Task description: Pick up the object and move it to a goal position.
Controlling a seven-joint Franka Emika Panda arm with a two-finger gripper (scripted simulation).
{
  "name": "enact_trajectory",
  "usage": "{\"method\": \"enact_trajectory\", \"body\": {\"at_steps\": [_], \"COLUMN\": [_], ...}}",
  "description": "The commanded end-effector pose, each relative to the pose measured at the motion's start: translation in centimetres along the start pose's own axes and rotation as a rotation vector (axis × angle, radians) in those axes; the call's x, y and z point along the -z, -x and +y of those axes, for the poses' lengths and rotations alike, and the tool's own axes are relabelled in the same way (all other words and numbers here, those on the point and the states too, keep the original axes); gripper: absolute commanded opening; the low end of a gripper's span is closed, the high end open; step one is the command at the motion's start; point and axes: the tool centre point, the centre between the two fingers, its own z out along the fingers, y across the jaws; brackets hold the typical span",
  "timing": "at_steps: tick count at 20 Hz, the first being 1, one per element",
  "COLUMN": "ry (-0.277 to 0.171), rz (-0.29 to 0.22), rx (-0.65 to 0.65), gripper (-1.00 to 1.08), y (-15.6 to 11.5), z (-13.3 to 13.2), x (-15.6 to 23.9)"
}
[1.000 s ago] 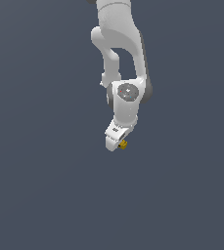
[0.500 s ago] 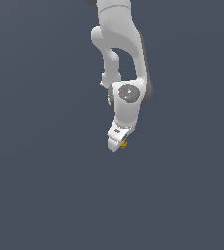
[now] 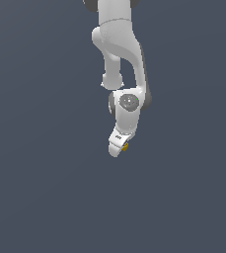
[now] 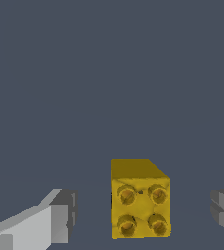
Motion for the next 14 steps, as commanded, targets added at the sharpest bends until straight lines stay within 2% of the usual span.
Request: {"method": "enact_trajectory", "body": {"at_steps": [1,6,7,14], "ry": [0.0,0.0,0.0,0.0], "rz": [0.0,0.0,0.0,0.0], "rx": [0.001,0.001,0.001,0.001], "gripper": [1.0,1.0,-1.0,-1.0], "y": [0.01,-0.05,-0.05,-0.05], "z": [0.01,0.07,0.07,0.07], "x": [-1.01,-1.69,-1.69,-1.69]}}
